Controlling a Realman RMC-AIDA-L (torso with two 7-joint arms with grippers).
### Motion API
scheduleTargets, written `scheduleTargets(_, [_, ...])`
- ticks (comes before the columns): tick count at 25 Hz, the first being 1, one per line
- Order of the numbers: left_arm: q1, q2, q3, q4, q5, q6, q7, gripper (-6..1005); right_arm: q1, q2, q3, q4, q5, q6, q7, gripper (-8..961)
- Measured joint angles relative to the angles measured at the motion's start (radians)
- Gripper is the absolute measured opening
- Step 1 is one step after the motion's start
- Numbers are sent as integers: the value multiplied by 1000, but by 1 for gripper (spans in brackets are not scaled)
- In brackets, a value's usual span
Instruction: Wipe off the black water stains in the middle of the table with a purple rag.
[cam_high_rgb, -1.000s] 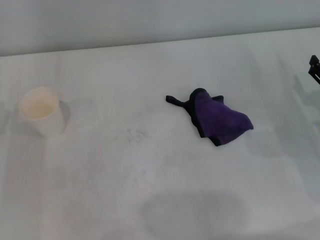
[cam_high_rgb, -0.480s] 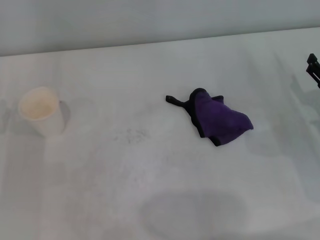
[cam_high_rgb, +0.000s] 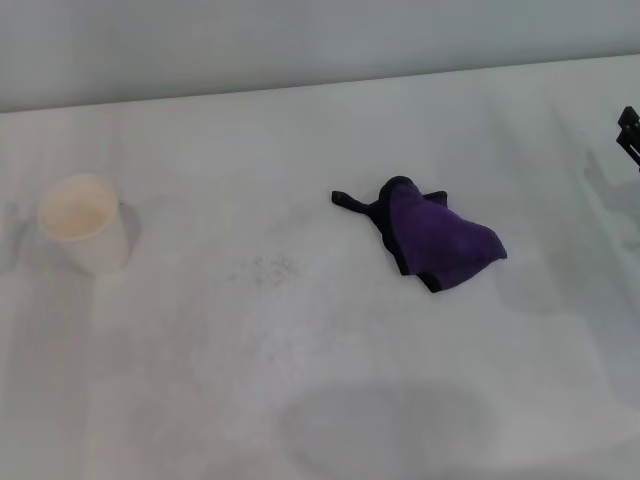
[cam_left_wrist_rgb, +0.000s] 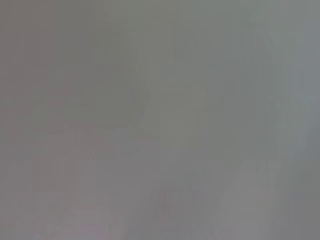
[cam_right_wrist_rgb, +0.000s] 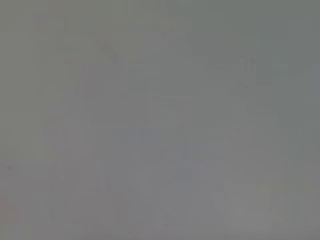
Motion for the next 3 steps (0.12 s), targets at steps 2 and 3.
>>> scheduleTargets(2, [1,0,2,0,1,0,0,880,0,0,0,3,0,0,17,856])
scheduleTargets(3, [1,0,2,1,1,0,0,880,0,0,0,5,0,0,23,856])
